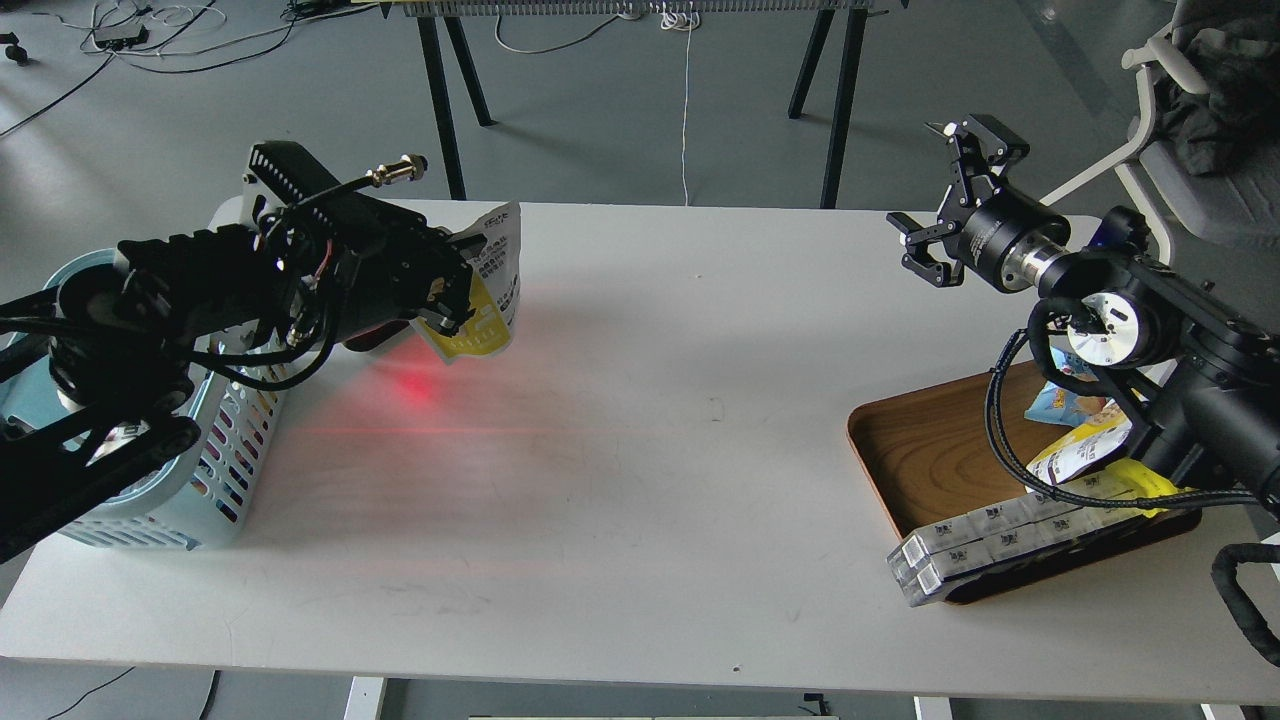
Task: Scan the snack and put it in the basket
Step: 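Hold the yellow packet before the scanner's red light, then move the packet over the blue basket and drop it in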
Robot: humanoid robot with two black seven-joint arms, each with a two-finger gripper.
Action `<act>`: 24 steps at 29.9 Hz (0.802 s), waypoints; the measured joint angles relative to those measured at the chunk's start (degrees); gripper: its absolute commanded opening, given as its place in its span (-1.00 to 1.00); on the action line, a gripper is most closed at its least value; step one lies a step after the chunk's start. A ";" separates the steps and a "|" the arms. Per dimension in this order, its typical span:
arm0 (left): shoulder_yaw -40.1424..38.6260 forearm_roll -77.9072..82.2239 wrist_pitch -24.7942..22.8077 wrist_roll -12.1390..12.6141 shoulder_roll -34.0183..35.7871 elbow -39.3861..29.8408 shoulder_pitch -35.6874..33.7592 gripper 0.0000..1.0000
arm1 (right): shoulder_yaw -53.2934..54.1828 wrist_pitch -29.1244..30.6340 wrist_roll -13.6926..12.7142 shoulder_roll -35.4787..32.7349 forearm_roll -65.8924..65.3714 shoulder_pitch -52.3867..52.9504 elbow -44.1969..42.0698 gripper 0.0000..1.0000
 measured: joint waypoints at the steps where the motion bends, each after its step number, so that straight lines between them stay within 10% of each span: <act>1: 0.00 0.02 0.00 -0.06 0.06 -0.15 -0.21 -1.00 | 0.00 0.00 0.00 0.00 0.00 0.00 0.00 1.00; 24: 5.05 1.55 0.00 -0.12 3.56 0.11 -1.81 -1.00 | 0.00 -0.01 0.01 -0.03 0.00 0.00 0.00 1.00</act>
